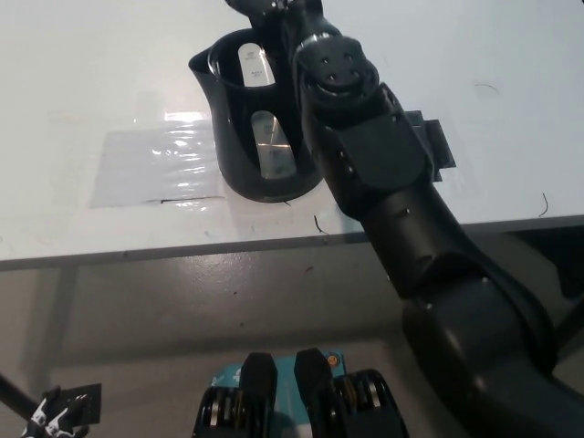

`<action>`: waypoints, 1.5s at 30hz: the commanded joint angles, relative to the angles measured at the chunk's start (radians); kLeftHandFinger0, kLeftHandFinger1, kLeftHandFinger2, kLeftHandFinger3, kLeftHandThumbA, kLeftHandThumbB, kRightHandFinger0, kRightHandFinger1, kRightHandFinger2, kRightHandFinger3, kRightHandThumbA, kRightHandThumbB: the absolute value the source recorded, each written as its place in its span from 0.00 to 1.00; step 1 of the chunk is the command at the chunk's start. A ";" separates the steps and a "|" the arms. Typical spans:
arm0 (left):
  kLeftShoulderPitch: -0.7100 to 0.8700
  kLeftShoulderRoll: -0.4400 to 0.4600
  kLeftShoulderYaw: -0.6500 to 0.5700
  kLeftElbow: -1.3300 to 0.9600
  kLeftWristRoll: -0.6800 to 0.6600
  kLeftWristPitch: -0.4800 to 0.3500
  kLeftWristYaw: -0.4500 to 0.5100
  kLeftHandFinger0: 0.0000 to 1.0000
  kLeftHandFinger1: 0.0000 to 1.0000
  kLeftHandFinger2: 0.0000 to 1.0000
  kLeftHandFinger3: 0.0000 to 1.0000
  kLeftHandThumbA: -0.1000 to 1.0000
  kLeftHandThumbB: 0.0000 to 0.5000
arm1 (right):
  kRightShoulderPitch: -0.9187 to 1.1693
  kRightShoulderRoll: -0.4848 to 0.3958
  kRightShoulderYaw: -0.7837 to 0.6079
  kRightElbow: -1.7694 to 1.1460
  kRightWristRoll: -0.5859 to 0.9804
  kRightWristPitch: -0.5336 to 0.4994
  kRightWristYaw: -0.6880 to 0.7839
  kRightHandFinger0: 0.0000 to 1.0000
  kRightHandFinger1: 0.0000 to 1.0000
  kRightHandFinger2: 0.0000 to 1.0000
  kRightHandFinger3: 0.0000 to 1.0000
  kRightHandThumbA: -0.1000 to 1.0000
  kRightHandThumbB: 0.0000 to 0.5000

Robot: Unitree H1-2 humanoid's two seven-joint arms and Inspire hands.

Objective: The robot uses its right hand to push down on the lid of a kettle kept in the middle of the desk to close it

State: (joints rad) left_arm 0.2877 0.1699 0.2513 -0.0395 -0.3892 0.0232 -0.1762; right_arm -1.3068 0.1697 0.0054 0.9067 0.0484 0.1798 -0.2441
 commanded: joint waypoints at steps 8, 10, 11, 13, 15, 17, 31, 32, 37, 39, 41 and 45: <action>0.011 0.008 -0.016 -0.024 0.012 -0.044 -0.023 1.00 1.00 0.86 1.00 0.39 0.35 | -0.191 -0.009 -0.004 0.029 -0.029 -0.034 -0.046 0.98 0.98 0.94 0.71 0.47 0.18; 0.017 0.009 -0.021 -0.027 0.016 -0.045 -0.024 1.00 1.00 0.86 1.00 0.39 0.35 | -0.192 -0.006 -0.004 0.028 -0.028 -0.029 -0.047 0.98 0.97 0.92 0.74 0.47 0.19; 0.018 0.007 -0.023 -0.029 0.016 -0.046 -0.024 1.00 1.00 0.87 1.00 0.38 0.36 | -0.203 0.004 -0.003 0.043 -0.025 -0.036 -0.046 0.97 0.96 0.91 0.76 0.46 0.20; 0.023 0.004 -0.026 -0.034 0.019 -0.044 -0.021 1.00 1.00 0.87 1.00 0.39 0.37 | -0.203 0.012 0.000 0.055 -0.026 -0.049 -0.048 0.95 0.96 0.91 0.76 0.45 0.21; 0.020 0.004 -0.029 -0.034 0.020 -0.045 -0.021 1.00 1.00 0.86 1.00 0.39 0.39 | -0.202 0.020 0.002 0.065 -0.028 -0.058 -0.052 0.94 0.94 0.89 0.71 0.45 0.20; 0.014 0.002 -0.033 -0.031 0.024 -0.050 -0.023 1.00 1.00 0.85 1.00 0.38 0.36 | -0.202 0.025 -0.005 0.083 -0.019 -0.074 -0.052 0.93 0.93 0.88 0.69 0.44 0.19; 0.040 -0.012 -0.041 -0.047 0.004 -0.046 -0.027 1.00 1.00 0.84 1.00 0.39 0.39 | -0.066 0.085 -0.047 0.231 0.027 -0.289 0.036 1.00 1.00 1.00 1.00 0.53 0.24; 0.039 -0.012 -0.042 -0.045 0.008 -0.051 -0.028 1.00 1.00 0.84 1.00 0.39 0.38 | -0.045 0.086 -0.054 0.227 0.036 -0.300 0.048 1.00 1.00 1.00 1.00 0.53 0.22; 0.028 -0.014 -0.040 -0.044 -0.001 -0.044 -0.028 1.00 1.00 0.85 1.00 0.38 0.38 | 0.044 0.107 -0.075 0.239 0.059 -0.365 0.075 1.00 1.00 1.00 1.00 0.48 0.18; 0.030 -0.017 -0.038 -0.048 -0.001 -0.041 -0.023 1.00 1.00 0.85 1.00 0.36 0.38 | 0.066 0.120 -0.076 0.253 0.058 -0.383 0.082 1.00 1.00 1.00 1.00 0.47 0.15; 0.033 -0.019 -0.040 -0.050 -0.004 -0.040 -0.025 1.00 1.00 0.85 1.00 0.36 0.37 | 0.104 0.132 -0.074 0.274 0.054 -0.393 0.097 1.00 1.00 1.00 1.00 0.50 0.13; 0.032 -0.022 -0.036 -0.050 -0.007 -0.046 -0.023 1.00 1.00 0.85 1.00 0.38 0.39 | 0.145 0.150 -0.091 0.322 0.066 -0.429 0.107 1.00 1.00 1.00 1.00 0.49 0.15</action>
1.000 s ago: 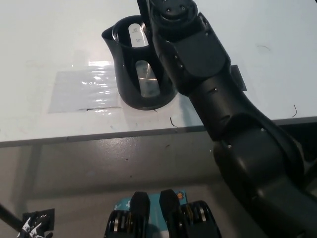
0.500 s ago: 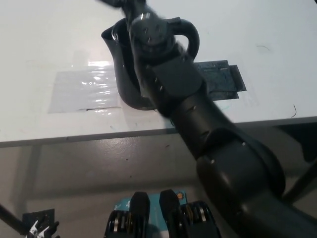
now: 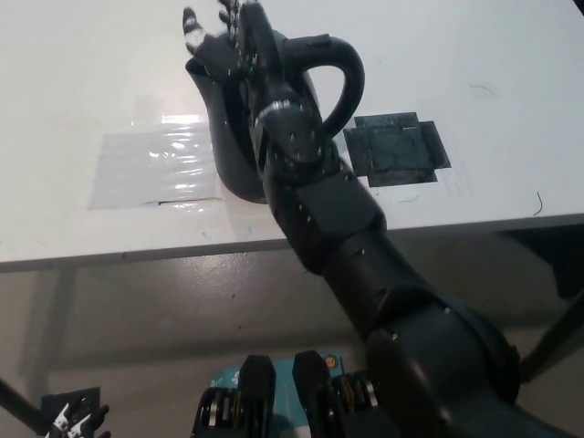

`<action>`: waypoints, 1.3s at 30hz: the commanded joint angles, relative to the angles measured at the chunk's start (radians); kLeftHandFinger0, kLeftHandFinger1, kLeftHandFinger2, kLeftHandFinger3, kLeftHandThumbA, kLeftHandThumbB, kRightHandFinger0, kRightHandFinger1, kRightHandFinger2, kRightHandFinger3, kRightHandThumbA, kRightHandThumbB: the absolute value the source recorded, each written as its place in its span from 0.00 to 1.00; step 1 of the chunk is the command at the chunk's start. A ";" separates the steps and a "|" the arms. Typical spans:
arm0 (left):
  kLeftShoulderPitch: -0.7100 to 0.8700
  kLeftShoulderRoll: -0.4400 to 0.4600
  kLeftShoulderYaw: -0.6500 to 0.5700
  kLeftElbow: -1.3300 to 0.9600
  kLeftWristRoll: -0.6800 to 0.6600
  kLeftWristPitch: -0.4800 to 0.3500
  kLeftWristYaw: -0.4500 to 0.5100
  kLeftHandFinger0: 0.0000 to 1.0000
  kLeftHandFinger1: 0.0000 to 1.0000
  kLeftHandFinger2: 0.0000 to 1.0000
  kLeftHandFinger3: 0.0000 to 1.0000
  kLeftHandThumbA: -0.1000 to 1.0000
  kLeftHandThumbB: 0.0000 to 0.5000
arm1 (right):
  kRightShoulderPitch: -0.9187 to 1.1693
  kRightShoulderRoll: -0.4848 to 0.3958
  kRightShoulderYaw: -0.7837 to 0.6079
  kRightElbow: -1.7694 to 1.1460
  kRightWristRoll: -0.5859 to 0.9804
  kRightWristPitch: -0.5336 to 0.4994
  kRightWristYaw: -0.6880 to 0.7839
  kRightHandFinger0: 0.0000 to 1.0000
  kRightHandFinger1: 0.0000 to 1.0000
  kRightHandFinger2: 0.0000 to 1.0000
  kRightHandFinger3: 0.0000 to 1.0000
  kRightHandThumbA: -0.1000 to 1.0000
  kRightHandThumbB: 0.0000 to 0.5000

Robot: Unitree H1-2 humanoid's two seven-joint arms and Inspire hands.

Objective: The robot uses its right hand to push down on the lid of a kettle kept in the middle of the desk to close it

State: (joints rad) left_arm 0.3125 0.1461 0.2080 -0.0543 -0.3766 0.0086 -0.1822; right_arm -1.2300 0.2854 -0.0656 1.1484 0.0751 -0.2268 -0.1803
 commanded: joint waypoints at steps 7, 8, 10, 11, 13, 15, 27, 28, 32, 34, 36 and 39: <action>0.000 0.002 0.009 -0.041 -0.028 -0.029 -0.019 1.00 1.00 0.85 1.00 0.38 0.35 | 0.106 0.030 -0.016 0.145 0.011 -0.057 0.031 1.00 1.00 1.00 1.00 0.49 0.11; 0.000 0.001 0.010 -0.043 -0.031 -0.027 -0.018 1.00 1.00 0.85 1.00 0.38 0.36 | 0.104 0.029 -0.016 0.147 0.009 -0.055 0.028 1.00 1.00 1.00 1.00 0.48 0.10; 0.000 0.001 0.010 -0.042 -0.031 -0.032 -0.020 1.00 1.00 0.85 1.00 0.38 0.36 | 0.098 0.026 -0.015 0.147 0.009 -0.054 0.036 1.00 1.00 1.00 1.00 0.48 0.11; 0.000 0.001 0.010 -0.044 -0.030 -0.028 -0.018 1.00 1.00 0.85 1.00 0.38 0.37 | 0.094 0.024 -0.014 0.144 0.007 -0.055 0.040 1.00 1.00 1.00 1.00 0.50 0.13; 0.000 0.001 0.010 -0.044 -0.028 -0.029 -0.018 1.00 1.00 0.85 1.00 0.38 0.37 | 0.086 0.021 -0.014 0.128 0.009 -0.054 0.051 1.00 1.00 1.00 1.00 0.53 0.15; 0.014 0.004 0.015 -0.044 -0.028 -0.030 -0.018 1.00 1.00 0.85 1.00 0.37 0.36 | 0.080 0.026 -0.006 0.082 0.005 -0.060 0.067 1.00 1.00 1.00 1.00 0.53 0.14; 0.019 0.017 0.027 -0.033 -0.034 -0.023 -0.026 1.00 1.00 0.85 1.00 0.36 0.40 | 0.148 -0.062 0.211 -0.842 -0.125 0.202 0.223 1.00 1.00 1.00 1.00 0.67 0.26; 0.017 0.018 0.028 -0.030 -0.039 -0.024 -0.030 1.00 1.00 0.85 1.00 0.35 0.38 | 0.143 -0.077 0.227 -0.916 -0.128 0.214 0.242 1.00 1.00 1.00 1.00 0.68 0.24; 0.023 0.020 0.035 -0.030 -0.039 -0.015 -0.023 1.00 1.00 0.86 1.00 0.34 0.42 | 0.125 -0.111 0.260 -1.169 -0.109 0.326 0.285 0.96 1.00 1.00 1.00 0.72 0.29; 0.028 0.017 0.040 -0.028 -0.046 -0.014 -0.021 1.00 1.00 0.85 1.00 0.33 0.40 | 0.127 -0.124 0.273 -1.244 -0.107 0.369 0.293 0.95 1.00 1.00 1.00 0.73 0.30; 0.029 0.017 0.041 -0.027 -0.044 -0.011 -0.019 1.00 1.00 0.85 1.00 0.33 0.40 | 0.133 -0.160 0.276 -1.354 -0.104 0.400 0.306 0.94 0.98 1.00 1.00 0.70 0.39; 0.044 0.019 0.041 -0.021 -0.042 -0.020 -0.027 1.00 1.00 0.87 1.00 0.35 0.41 | 0.155 -0.191 0.282 -1.436 -0.099 0.467 0.312 0.94 0.99 1.00 1.00 0.58 0.48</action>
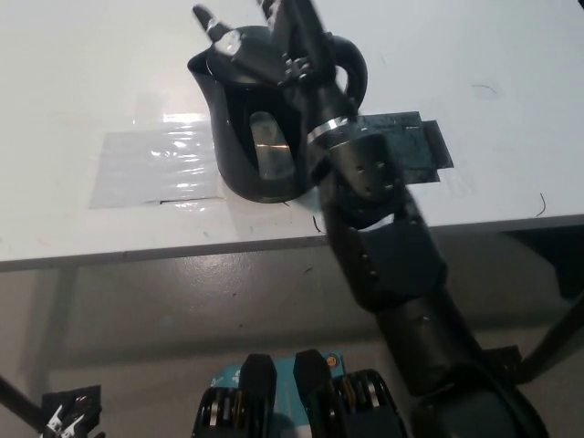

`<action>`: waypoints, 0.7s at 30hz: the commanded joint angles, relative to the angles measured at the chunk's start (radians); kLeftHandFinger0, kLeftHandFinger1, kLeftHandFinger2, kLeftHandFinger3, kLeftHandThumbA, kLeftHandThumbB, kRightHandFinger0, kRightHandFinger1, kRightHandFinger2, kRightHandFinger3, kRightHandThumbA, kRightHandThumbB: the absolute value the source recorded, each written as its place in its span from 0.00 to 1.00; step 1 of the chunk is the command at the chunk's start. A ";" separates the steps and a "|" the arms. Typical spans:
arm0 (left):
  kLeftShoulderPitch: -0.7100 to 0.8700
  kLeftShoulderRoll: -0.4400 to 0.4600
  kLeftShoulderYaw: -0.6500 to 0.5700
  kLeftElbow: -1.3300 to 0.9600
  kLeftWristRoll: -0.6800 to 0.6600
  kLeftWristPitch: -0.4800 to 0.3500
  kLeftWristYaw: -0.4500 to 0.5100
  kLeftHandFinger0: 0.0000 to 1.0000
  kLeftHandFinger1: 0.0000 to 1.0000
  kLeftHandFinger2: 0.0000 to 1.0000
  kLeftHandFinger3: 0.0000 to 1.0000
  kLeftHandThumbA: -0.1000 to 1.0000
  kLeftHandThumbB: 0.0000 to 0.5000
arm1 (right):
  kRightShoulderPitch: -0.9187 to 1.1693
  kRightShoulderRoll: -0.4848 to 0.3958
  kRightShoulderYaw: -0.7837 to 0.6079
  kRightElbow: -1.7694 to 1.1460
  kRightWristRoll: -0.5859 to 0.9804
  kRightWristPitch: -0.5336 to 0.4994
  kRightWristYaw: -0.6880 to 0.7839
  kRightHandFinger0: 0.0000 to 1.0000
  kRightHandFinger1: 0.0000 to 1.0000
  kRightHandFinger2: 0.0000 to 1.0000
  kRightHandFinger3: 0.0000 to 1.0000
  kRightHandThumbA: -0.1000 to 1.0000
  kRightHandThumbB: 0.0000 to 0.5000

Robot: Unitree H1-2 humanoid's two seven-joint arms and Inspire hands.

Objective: The robot uses its right hand to push down on the lid of a kettle kept in the middle of the desk to close it

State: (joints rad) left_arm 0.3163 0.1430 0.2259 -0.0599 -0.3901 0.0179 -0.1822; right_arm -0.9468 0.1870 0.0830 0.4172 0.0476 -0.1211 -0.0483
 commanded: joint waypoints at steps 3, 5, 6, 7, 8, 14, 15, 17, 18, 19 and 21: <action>0.049 0.020 0.028 -0.014 -0.037 -0.035 -0.032 1.00 1.00 0.87 1.00 0.34 0.36 | -0.079 -0.137 0.134 -0.777 -0.047 0.364 0.195 0.92 0.96 0.98 1.00 0.52 0.44; 0.049 0.021 0.027 -0.009 -0.033 -0.046 -0.038 1.00 1.00 0.87 1.00 0.33 0.34 | -0.034 -0.175 0.132 -0.817 -0.030 0.365 0.208 0.89 0.94 0.99 1.00 0.53 0.42; 0.049 0.023 0.026 -0.007 -0.033 -0.048 -0.041 1.00 1.00 0.87 1.00 0.33 0.32 | -0.014 -0.188 0.130 -0.828 -0.017 0.362 0.212 0.88 0.94 0.99 1.00 0.54 0.40; 0.048 0.026 0.029 -0.009 -0.034 -0.048 -0.041 1.00 1.00 0.88 1.00 0.35 0.37 | 0.019 -0.206 0.127 -0.850 0.007 0.365 0.215 0.88 0.94 0.99 1.00 0.54 0.40; 0.047 0.027 0.031 -0.009 -0.032 -0.049 -0.039 1.00 1.00 0.88 1.00 0.36 0.42 | 0.041 -0.214 0.123 -0.867 0.028 0.381 0.213 0.88 0.94 0.99 1.00 0.53 0.42; 0.043 0.037 0.037 -0.024 -0.030 -0.042 -0.037 1.00 1.00 0.89 1.00 0.38 0.40 | 0.259 -0.292 0.091 -0.948 0.102 0.351 0.201 0.84 0.88 0.94 1.00 0.49 0.36; 0.042 0.037 0.039 -0.023 -0.036 -0.037 -0.037 1.00 1.00 0.89 1.00 0.36 0.41 | 0.322 -0.313 0.079 -0.956 0.120 0.334 0.202 0.83 0.87 0.94 1.00 0.49 0.37; 0.028 0.041 0.044 -0.018 -0.042 -0.038 -0.040 1.00 1.00 0.88 1.00 0.35 0.40 | 0.415 -0.344 0.062 -0.971 0.134 0.309 0.202 0.85 0.90 0.96 1.00 0.50 0.33; 0.029 0.043 0.041 -0.020 -0.027 -0.038 -0.034 1.00 1.00 0.88 1.00 0.38 0.43 | 0.481 -0.365 0.052 -0.979 0.148 0.284 0.205 0.88 0.91 0.99 1.00 0.48 0.31; 0.015 0.049 0.043 -0.020 -0.027 -0.036 -0.033 1.00 1.00 0.88 1.00 0.39 0.43 | 0.496 -0.372 0.046 -0.977 0.154 0.275 0.204 0.88 0.91 0.99 1.00 0.47 0.31; 0.008 0.047 0.046 -0.018 -0.027 -0.037 -0.031 1.00 1.00 0.88 1.00 0.39 0.40 | 0.568 -0.402 0.028 -0.975 0.143 0.257 0.199 0.87 0.91 0.98 1.00 0.49 0.33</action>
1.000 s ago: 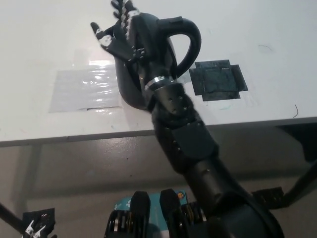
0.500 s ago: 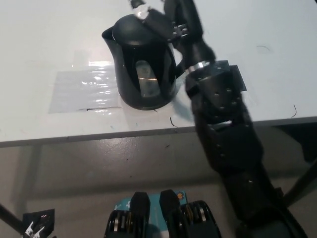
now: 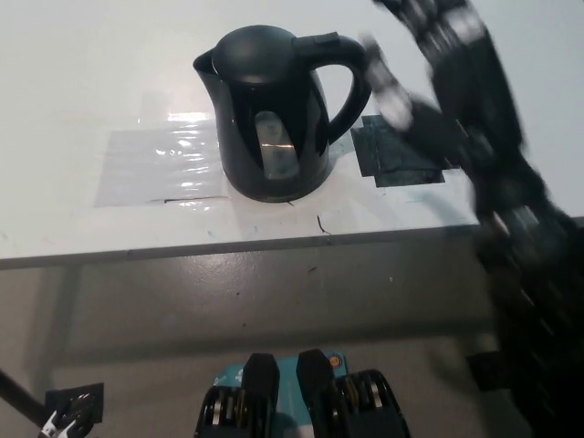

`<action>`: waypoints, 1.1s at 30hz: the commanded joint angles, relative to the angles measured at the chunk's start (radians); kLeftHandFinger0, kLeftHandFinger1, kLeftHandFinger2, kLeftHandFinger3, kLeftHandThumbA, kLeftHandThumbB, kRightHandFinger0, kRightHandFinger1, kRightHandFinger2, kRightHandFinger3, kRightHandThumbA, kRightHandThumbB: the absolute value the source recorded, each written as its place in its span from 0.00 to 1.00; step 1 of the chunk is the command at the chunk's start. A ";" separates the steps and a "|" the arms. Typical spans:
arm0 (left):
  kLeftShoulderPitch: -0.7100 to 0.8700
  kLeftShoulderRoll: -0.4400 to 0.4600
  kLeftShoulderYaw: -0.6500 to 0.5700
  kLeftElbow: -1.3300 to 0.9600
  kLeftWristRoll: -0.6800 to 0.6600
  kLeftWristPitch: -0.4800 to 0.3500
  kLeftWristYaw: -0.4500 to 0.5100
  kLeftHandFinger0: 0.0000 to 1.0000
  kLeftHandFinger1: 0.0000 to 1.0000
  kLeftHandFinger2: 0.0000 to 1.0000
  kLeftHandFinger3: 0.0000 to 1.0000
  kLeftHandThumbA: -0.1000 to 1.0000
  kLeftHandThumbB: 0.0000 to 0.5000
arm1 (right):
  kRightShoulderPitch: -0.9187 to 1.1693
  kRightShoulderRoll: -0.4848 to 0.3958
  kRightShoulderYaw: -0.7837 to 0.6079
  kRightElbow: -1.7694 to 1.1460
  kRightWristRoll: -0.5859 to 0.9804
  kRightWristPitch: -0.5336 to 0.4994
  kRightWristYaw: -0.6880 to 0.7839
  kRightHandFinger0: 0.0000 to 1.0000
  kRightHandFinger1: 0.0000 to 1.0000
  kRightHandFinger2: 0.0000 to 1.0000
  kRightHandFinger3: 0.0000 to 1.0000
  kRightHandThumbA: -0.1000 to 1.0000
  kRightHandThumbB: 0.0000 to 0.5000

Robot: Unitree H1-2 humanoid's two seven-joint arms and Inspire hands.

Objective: The robot uses its right hand to push down on the lid of a kettle kept in the middle of the desk to close it

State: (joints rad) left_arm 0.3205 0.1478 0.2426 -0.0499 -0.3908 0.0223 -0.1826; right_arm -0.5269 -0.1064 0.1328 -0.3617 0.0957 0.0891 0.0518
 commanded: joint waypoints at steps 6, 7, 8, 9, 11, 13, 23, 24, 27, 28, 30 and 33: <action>-0.013 0.040 0.055 -0.032 -0.035 -0.032 -0.018 1.00 1.00 0.86 1.00 0.39 0.42 | 0.281 -0.172 -0.056 -0.127 0.079 -0.029 0.098 0.85 0.90 0.96 1.00 0.53 0.30; -0.012 0.040 0.057 -0.031 -0.036 -0.032 -0.018 1.00 1.00 0.87 1.00 0.39 0.43 | 0.318 -0.180 -0.068 -0.097 0.062 -0.057 0.093 0.85 0.90 0.96 1.00 0.56 0.31; -0.010 0.041 0.060 -0.031 -0.038 -0.032 -0.019 1.00 1.00 0.87 1.00 0.39 0.43 | 0.332 -0.182 -0.071 -0.086 0.053 -0.068 0.091 0.85 0.90 0.96 1.00 0.57 0.31; -0.011 0.041 0.061 -0.031 -0.038 -0.031 -0.020 1.00 1.00 0.88 1.00 0.39 0.43 | 0.333 -0.181 -0.072 -0.085 0.053 -0.070 0.094 0.85 0.90 0.96 1.00 0.58 0.31; -0.013 0.041 0.059 -0.024 -0.038 -0.042 -0.028 1.00 1.00 0.89 1.00 0.40 0.43 | 0.386 -0.184 -0.099 -0.023 0.079 -0.101 0.098 0.88 0.92 0.97 1.00 0.57 0.30; -0.015 0.038 0.057 -0.023 -0.037 -0.041 -0.026 1.00 1.00 0.88 1.00 0.39 0.40 | 0.407 -0.178 -0.114 0.022 0.083 -0.118 0.097 0.91 0.94 0.99 1.00 0.57 0.27; -0.026 0.032 0.051 -0.036 -0.028 -0.022 -0.012 1.00 1.00 0.88 1.00 0.39 0.37 | 0.425 -0.140 -0.167 0.340 0.047 -0.276 0.083 0.96 0.98 1.00 1.00 0.49 0.07; -0.028 0.032 0.051 -0.031 -0.030 -0.025 -0.016 1.00 1.00 0.88 1.00 0.37 0.34 | 0.423 -0.133 -0.177 0.397 0.057 -0.283 0.083 0.99 1.00 1.00 1.00 0.47 0.03; -0.044 0.033 0.053 -0.019 -0.025 -0.044 -0.017 1.00 1.00 0.88 1.00 0.38 0.34 | 0.389 -0.128 -0.192 0.527 0.045 -0.315 0.082 1.00 1.00 1.00 1.00 0.49 0.00; -0.045 0.032 0.053 -0.018 -0.022 -0.047 -0.015 1.00 1.00 0.88 1.00 0.39 0.37 | 0.381 -0.127 -0.197 0.571 0.036 -0.322 0.075 1.00 1.00 1.00 1.00 0.50 0.00; -0.045 0.030 0.052 -0.018 -0.015 -0.052 -0.013 1.00 1.00 0.88 1.00 0.41 0.38 | 0.371 -0.126 -0.204 0.640 0.035 -0.351 0.072 1.00 1.00 1.00 1.00 0.50 0.00; -0.047 0.014 0.058 0.007 -0.026 -0.081 -0.017 1.00 1.00 0.88 1.00 0.41 0.41 | 0.333 -0.131 -0.210 0.733 0.042 -0.368 0.084 1.00 1.00 1.00 1.00 0.51 0.00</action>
State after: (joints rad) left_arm 0.2766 0.1638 0.2899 -0.0496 -0.4111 0.0077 -0.1900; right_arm -0.1325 -0.2289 -0.0545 0.3105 0.1365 -0.1732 0.1341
